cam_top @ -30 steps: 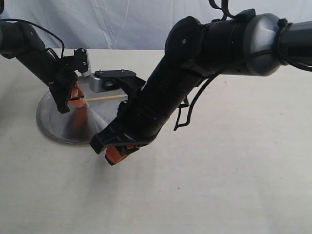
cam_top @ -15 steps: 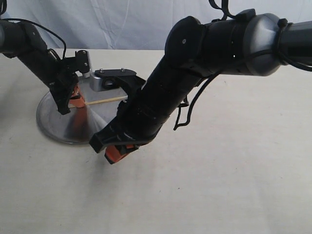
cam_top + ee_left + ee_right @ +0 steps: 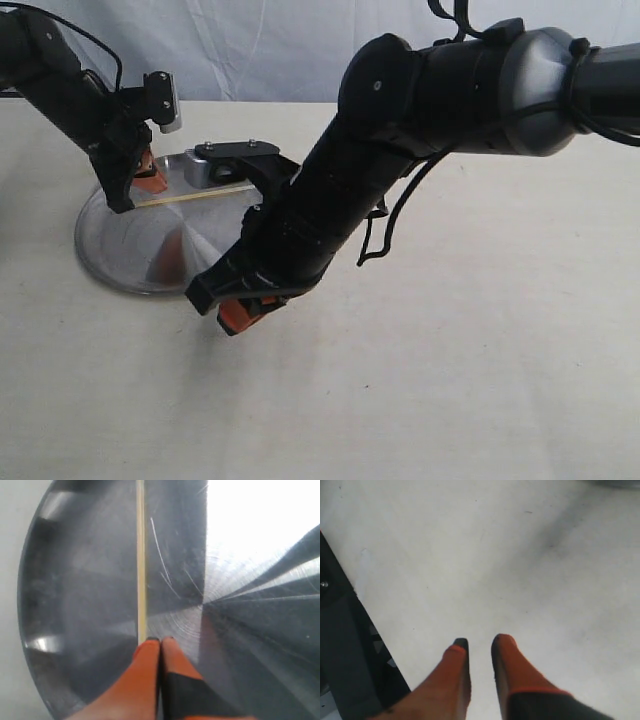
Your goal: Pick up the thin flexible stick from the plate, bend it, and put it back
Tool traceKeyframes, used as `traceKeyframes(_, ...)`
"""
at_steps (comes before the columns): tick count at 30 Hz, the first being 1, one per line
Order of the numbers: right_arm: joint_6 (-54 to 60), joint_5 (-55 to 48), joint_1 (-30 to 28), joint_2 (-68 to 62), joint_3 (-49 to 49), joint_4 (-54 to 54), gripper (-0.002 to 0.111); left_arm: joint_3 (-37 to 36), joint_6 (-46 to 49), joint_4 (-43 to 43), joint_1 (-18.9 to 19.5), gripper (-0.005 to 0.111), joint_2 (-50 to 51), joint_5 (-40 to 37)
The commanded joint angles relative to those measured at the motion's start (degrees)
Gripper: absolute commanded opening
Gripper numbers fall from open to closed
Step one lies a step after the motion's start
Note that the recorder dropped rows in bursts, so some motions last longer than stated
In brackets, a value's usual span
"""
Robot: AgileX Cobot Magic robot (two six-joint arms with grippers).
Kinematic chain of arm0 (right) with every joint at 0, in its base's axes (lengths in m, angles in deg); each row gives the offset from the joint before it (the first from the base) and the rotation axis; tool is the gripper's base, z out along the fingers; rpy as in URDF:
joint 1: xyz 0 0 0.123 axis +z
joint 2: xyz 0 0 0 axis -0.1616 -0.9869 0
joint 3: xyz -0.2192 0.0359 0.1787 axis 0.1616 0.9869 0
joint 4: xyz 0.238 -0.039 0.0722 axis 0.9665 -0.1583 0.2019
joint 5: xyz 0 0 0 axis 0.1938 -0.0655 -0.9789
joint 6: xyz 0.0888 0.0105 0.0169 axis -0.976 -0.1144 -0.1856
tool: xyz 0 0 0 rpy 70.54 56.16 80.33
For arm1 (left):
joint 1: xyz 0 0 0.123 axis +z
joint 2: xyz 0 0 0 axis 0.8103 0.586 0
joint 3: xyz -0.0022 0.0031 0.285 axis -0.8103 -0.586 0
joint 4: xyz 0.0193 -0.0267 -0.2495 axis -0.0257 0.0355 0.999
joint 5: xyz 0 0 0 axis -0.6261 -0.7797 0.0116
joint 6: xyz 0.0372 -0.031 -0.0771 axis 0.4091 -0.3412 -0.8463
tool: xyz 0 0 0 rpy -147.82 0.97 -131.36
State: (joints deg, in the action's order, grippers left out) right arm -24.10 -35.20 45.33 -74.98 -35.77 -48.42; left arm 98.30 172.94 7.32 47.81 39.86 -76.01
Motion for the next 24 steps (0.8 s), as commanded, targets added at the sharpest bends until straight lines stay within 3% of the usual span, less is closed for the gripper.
traceKeyframes(1, 0.37, 0.34, 0.07, 0.58, 0.16, -0.84, 0.019, -0.27, -0.17, 1.6, -0.04, 0.0, -1.04, 0.16)
traceKeyframes(7, 2.89, 3.58, 0.07, 0.58, 0.16, -3.94, 0.019, -0.27, -3.41, 7.35, -0.04, 0.0, -0.84, 2.67)
traceKeyframes(11, 3.0, 13.3, -0.04, 0.46, 0.16, -11.47, 0.019, -0.27, -13.62, 7.47, -0.04, 0.0, -0.84, 2.09)
traceKeyframes(15, 2.38, 21.8, -0.04, 0.46, 0.16, -15.3, 0.019, -0.27, -14.95, 7.65, -0.04, 0.0, -0.84, 2.17)
traceKeyframes(24, -12.61, 32.23, -0.04, 0.46, 0.06, -18.57, 0.017, -0.27, -14.95, 11.14, -0.26, 0.0, 4.38, 9.96)
